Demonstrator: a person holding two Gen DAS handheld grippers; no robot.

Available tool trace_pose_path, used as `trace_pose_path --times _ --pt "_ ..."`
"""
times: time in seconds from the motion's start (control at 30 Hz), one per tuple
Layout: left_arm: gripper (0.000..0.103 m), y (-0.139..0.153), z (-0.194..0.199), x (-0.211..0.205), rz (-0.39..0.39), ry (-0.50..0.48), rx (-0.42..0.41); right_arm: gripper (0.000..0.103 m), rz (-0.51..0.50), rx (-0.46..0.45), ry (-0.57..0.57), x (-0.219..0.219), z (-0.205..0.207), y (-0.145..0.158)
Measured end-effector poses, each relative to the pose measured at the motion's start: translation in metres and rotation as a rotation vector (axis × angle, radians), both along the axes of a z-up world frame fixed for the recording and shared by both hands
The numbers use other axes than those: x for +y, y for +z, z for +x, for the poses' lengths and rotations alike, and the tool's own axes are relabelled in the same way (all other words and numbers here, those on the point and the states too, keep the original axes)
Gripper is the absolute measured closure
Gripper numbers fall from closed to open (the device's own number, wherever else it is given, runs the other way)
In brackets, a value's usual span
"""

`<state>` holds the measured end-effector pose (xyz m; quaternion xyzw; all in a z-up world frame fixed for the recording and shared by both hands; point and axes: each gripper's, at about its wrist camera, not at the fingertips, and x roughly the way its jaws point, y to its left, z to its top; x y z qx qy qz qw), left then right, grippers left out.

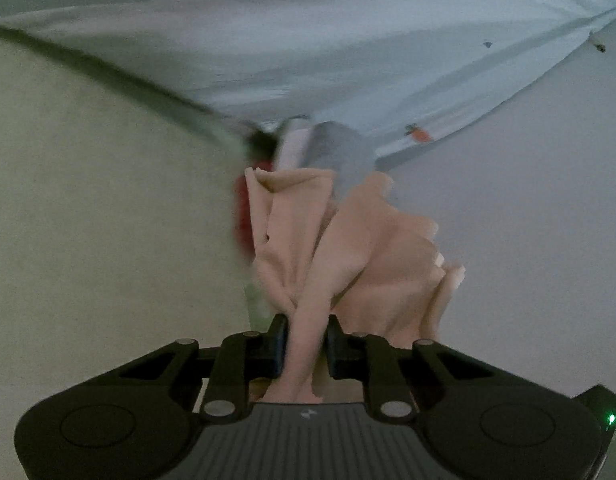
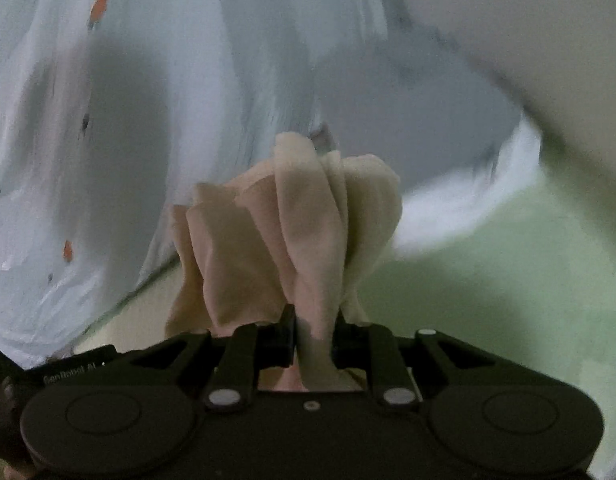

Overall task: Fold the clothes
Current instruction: 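Grasp the bundled pink shirt with both grippers and lift it, then place the pink shirt bundle on top of the folded clothes stack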

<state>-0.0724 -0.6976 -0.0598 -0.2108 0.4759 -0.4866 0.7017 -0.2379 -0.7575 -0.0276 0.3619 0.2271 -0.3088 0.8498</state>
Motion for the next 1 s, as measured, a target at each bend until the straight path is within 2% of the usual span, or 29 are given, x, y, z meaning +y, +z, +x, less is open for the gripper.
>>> trace_pose_path --times 0.2,0.3,0.37,0.43,0.47,0.53,0.57,0.67,0.73,0.77,0.8,0.87,1.0 --pt "0.083 0.048 0.001 -0.119 -0.112 -0.031 -0.071 0.086 -0.198 -0.015 -0.017 -0.128 0.009 0.052" --pt "0.078 0.058 0.01 -0.17 -0.105 -0.027 -0.134 0.079 -0.292 -0.004 -0.046 -0.185 0.029 0.062" --pt "0.07 0.048 0.016 -0.197 -0.059 -0.021 -0.178 0.066 -0.328 0.026 -0.081 -0.218 0.044 0.051" --pt "0.07 0.024 0.022 -0.214 0.054 -0.024 -0.188 0.063 -0.314 0.094 -0.126 -0.252 0.065 0.024" --pt "0.07 0.01 0.026 -0.22 0.126 -0.028 -0.18 0.063 -0.28 0.132 -0.141 -0.266 0.073 0.008" --pt "0.07 -0.015 0.031 -0.226 0.213 -0.036 -0.151 0.063 -0.203 0.179 -0.176 -0.29 0.076 -0.019" --pt "0.069 -0.022 0.034 -0.223 0.198 -0.034 -0.138 0.06 -0.183 0.173 -0.192 -0.296 0.071 -0.027" --pt "0.057 -0.025 0.035 -0.21 0.189 -0.029 -0.139 0.055 -0.145 0.141 -0.218 -0.306 0.054 -0.037" --pt "0.052 -0.017 0.03 -0.203 0.231 -0.028 -0.174 0.051 -0.148 0.129 -0.225 -0.306 0.04 -0.034" --pt "0.046 -0.013 0.027 -0.199 0.256 -0.027 -0.193 0.048 -0.157 0.125 -0.228 -0.301 0.035 -0.031" --pt "0.038 -0.005 0.021 -0.194 0.272 -0.032 -0.224 0.046 -0.165 0.117 -0.231 -0.293 0.027 -0.027" --pt "0.028 0.01 0.012 -0.181 0.274 -0.029 -0.301 0.031 -0.181 0.1 -0.239 -0.279 0.009 -0.018" --pt "0.01 0.037 -0.021 -0.148 0.29 -0.022 -0.428 0.018 -0.214 0.092 -0.26 -0.237 -0.021 0.003"
